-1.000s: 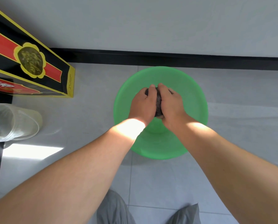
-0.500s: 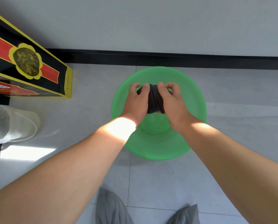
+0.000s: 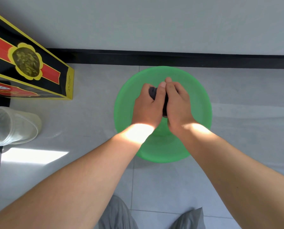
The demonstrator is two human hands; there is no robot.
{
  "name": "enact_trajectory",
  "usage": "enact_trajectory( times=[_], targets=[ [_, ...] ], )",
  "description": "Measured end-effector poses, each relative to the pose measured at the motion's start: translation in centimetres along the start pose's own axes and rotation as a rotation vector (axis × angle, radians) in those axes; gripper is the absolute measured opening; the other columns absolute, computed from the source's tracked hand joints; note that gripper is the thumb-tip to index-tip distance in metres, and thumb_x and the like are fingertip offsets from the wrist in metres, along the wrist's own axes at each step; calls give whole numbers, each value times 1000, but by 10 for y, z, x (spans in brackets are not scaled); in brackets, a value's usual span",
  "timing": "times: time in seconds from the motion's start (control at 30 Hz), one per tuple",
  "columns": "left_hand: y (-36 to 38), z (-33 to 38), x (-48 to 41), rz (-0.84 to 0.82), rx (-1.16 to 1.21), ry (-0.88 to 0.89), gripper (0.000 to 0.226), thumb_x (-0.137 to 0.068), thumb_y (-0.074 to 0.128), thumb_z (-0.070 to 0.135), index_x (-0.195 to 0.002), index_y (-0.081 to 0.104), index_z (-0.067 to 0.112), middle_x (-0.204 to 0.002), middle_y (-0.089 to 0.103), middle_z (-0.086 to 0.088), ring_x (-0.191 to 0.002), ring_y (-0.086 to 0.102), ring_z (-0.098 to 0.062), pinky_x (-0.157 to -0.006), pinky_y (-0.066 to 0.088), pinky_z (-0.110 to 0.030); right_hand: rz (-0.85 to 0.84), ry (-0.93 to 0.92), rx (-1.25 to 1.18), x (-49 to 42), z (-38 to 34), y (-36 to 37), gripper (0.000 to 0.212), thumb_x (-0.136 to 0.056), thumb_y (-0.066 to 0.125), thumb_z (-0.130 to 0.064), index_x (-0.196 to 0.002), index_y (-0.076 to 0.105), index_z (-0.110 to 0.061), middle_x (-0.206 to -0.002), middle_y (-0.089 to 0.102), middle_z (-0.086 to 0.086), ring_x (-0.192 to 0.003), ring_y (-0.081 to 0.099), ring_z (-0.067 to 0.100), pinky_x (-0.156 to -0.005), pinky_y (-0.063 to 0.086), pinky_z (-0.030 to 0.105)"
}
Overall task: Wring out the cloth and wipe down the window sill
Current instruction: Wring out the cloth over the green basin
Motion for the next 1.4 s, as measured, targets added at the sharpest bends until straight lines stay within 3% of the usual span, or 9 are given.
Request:
enact_trajectory(
  times=[0.23, 0.33, 0.5, 0.67, 0.83, 1.0, 1.1, 1.17, 1.4],
  targets=[
    [2, 0, -5, -18, -31, -68, 58, -94, 40, 61, -82, 62, 9, -74, 69, -5, -70, 66, -21, -66, 55, -37, 9, 87, 46, -8, 4, 0, 37, -94, 59, -37, -70, 58, -9, -60, 56, 5, -52, 51, 17, -46, 40, 24],
    [3, 3, -7, -29, -12, -83, 55, -95, 41, 56, -71, 54, 9, -62, 60, -2, -60, 58, -21, -64, 52, -38, 35, 120, 38, -11, 5, 1, 31, -91, 57, -24, -71, 56, 0, -62, 52, 8, -60, 47, 20, -52, 40, 28],
    [3, 5, -8, -40, 97, -132, 42, -93, 45, 41, -58, 35, 21, -52, 39, 6, -54, 39, -16, -59, 39, -34, 101, 131, 68, -12, 3, 4, 41, -83, 48, -12, -43, 38, -20, -50, 35, -5, -54, 31, 18, -49, 28, 24],
    [-2, 0, -10, 2, 137, -248, 37, -86, 48, 42, -55, 41, 23, -52, 40, 11, -57, 41, -18, -60, 37, -31, 28, 54, 146, -10, -1, 0, 33, -88, 56, -26, -60, 40, -22, -54, 40, -12, -57, 38, 13, -57, 34, 27],
    [-7, 5, -12, -14, 134, -318, 28, -89, 41, 44, -81, 52, 20, -85, 56, 2, -80, 56, -19, -82, 53, -45, -39, 95, 114, -7, 2, -8, 13, -86, 63, -32, -94, 55, -27, -92, 63, -1, -84, 61, 20, -90, 56, 51],
    [-6, 9, -8, -99, 156, -124, 43, -96, 43, 33, -138, 40, 40, -136, 48, -1, -121, 53, -23, -103, 47, -53, 96, 67, 7, -6, 0, -14, 12, -97, 61, -20, -108, 67, -19, -111, 65, 3, -102, 69, 29, -69, 63, 46],
    [-5, 8, -2, -129, 56, -33, 24, -101, 43, 36, -122, 54, 35, -122, 52, 4, -104, 55, -4, -94, 46, -36, 82, 58, 73, -7, -2, -10, 16, -99, 54, -27, -103, 70, -25, -106, 69, -3, -98, 68, 19, -75, 62, 47],
    [-3, 9, 1, -95, -88, -9, 27, -101, 37, 48, -98, 53, 26, -97, 62, 3, -84, 59, -9, -77, 46, -36, 45, 57, 152, -4, -2, -4, 20, -97, 53, -33, -90, 69, -24, -91, 71, -3, -87, 67, 17, -84, 59, 48],
    [-3, 10, -3, 31, -132, -58, 51, -99, 34, 56, -75, 55, 17, -69, 60, 5, -68, 58, -16, -61, 40, -33, -15, 115, 133, -4, 2, 6, 38, -95, 55, -44, -81, 63, -10, -64, 54, 7, -52, 43, 17, -46, 31, 26]
  ],
)
Point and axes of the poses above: each hand's wrist, its own x-axis away from the middle knuckle, its own y-axis out of the palm, z = x × y, the point moved 2 cm from there along -x, towards the middle knuckle
